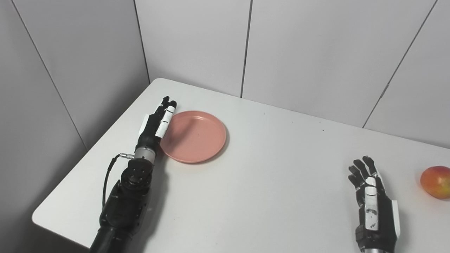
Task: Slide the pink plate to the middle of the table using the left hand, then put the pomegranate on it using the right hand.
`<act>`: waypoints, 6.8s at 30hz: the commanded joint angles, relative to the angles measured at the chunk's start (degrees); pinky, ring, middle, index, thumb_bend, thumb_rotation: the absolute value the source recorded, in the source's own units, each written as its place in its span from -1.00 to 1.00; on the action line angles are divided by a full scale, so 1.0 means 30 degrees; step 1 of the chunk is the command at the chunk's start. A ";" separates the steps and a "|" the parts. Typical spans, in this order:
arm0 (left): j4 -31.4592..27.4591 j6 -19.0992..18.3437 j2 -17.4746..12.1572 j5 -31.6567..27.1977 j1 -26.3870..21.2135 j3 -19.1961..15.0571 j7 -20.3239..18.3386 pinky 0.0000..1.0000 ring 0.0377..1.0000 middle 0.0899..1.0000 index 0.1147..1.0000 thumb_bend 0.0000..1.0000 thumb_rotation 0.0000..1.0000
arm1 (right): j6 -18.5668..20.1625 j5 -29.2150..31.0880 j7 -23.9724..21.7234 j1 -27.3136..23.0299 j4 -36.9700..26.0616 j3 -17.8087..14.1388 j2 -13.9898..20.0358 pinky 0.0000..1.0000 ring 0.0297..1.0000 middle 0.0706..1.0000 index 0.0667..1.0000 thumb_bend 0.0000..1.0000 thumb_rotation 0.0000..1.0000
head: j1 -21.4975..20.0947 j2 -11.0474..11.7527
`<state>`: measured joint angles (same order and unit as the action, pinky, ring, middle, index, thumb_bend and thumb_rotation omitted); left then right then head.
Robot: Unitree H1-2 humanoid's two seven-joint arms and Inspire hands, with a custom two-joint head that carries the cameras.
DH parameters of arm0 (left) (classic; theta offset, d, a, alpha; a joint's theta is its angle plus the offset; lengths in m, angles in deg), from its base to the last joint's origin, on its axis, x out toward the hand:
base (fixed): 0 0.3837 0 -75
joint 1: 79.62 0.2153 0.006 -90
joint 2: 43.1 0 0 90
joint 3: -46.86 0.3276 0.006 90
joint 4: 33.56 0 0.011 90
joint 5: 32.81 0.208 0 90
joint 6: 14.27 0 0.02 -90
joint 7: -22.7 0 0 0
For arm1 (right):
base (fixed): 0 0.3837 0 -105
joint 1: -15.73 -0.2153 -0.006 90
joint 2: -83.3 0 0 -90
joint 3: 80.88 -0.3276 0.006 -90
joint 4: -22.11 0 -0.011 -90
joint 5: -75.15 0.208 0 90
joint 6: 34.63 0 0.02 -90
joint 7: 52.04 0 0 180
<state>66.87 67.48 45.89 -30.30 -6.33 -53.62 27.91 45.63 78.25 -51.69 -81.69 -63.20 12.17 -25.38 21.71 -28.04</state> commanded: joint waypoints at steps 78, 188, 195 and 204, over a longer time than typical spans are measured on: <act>-0.4218 -0.1835 0.4166 -0.1144 0.0218 0.3834 -0.2064 0.90 0.92 0.95 0.92 0.14 1.00 | 0.0152 -0.1610 0.0506 0.0631 -0.0456 0.0461 -0.1068 0.72 0.70 0.70 0.73 -0.05 0.73 | -0.5850 -0.1883; -0.3981 0.1008 0.4209 -0.1270 0.2073 0.5297 -0.4933 0.91 0.93 0.94 0.93 0.15 0.95 | 0.4390 -0.9925 0.7507 -0.4708 -0.0142 -0.3811 0.3130 0.67 0.75 0.74 0.72 0.40 -0.37 | -1.3296 -0.1371; -0.4091 0.0849 0.4132 -0.1477 0.2130 0.5236 -0.5011 0.92 0.94 0.94 0.94 0.14 0.96 | 0.5115 -1.0640 0.7715 -0.5299 0.0352 -0.3675 0.3962 0.53 0.68 0.72 0.73 0.46 -0.36 | -1.3445 -0.1437; -0.4060 0.0692 0.4243 -0.1651 0.2109 0.5101 -0.5096 0.93 0.94 0.94 0.93 0.16 0.91 | 0.5783 -1.0659 0.7637 -0.6173 0.1785 -0.3615 0.4822 0.47 0.66 0.73 0.75 0.50 -0.32 | -1.3452 -0.1447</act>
<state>55.39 68.85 58.56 -34.58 1.04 -38.23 13.03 62.46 46.08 -29.17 -97.71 -57.69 1.39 -12.07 -18.72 -32.34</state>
